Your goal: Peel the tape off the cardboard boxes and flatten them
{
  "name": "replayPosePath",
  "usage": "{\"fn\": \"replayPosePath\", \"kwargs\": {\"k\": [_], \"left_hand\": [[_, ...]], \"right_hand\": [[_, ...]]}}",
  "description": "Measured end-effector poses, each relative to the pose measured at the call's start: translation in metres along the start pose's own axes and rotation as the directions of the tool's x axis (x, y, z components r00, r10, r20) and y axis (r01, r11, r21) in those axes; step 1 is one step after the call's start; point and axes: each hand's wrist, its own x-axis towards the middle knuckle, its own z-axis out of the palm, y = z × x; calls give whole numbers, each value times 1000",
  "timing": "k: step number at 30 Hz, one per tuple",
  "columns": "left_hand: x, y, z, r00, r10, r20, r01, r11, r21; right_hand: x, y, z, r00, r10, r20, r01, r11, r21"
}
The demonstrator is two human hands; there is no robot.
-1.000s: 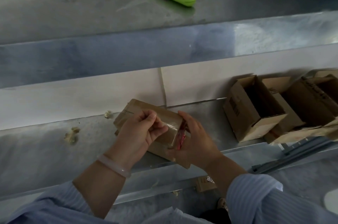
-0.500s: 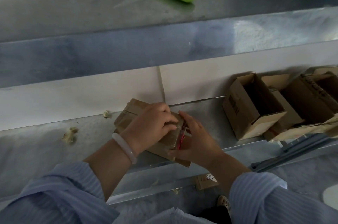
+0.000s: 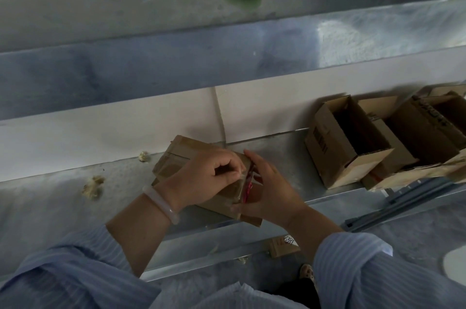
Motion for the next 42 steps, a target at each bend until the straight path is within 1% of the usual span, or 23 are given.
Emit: {"fn": "replayPosePath", "kwargs": {"k": [3,7,9,10,11,13,15,17,20,22,27,31,36,38,40,42], "left_hand": [[0,2,1,999,-53,3,53,999,-8],[2,7,7,993,-99,-60,99,995,-7],[6,12,7,983,-170,-75,167,985,-47],[8,14,7,978,-196,-77,194,980,-35],[9,14,7,977,-190,-93,192,981,15],[10,14,9,984,-111,-138,132,980,150],[9,10,11,986,-41,-159,79,968,239],[7,5,10,991,41,-128,1,951,311],[4,4,6,990,143,-22,-120,899,422],[4,7,5,987,161,-1,-142,874,466],[6,9,11,987,158,-37,-120,863,491],[8,10,10,990,143,-2,-127,886,446],[5,14,0,988,53,146,-98,940,328],[-1,17,-4,981,-13,194,-40,963,268],[-7,17,-6,982,-76,170,41,979,201],[-12,17,-5,990,-126,65,118,986,119]], "right_hand": [[1,2,1,1000,5,6,-5,1000,0],[2,3,2,1000,10,10,-10,1000,5],[3,4,2,1000,20,18,-20,1000,16],[4,4,2,1000,20,18,-20,1000,19],[4,5,3,1000,18,16,-18,1000,21],[4,6,3,1000,15,18,-16,1000,15],[3,5,3,1000,11,20,-11,1000,0],[3,5,3,1000,9,14,-9,1000,1],[3,4,2,1000,13,20,-13,1000,-8],[2,3,2,1000,7,18,-7,1000,-29],[-1,2,5,999,-32,-15,30,995,-98],[-1,3,3,999,-33,-10,32,994,-107],[2,6,1,1000,-30,-1,30,998,-62],[3,8,1,999,-36,-1,36,997,-72],[3,7,3,1000,-29,8,30,995,-90],[3,5,5,998,-63,-12,62,993,-99]]}}
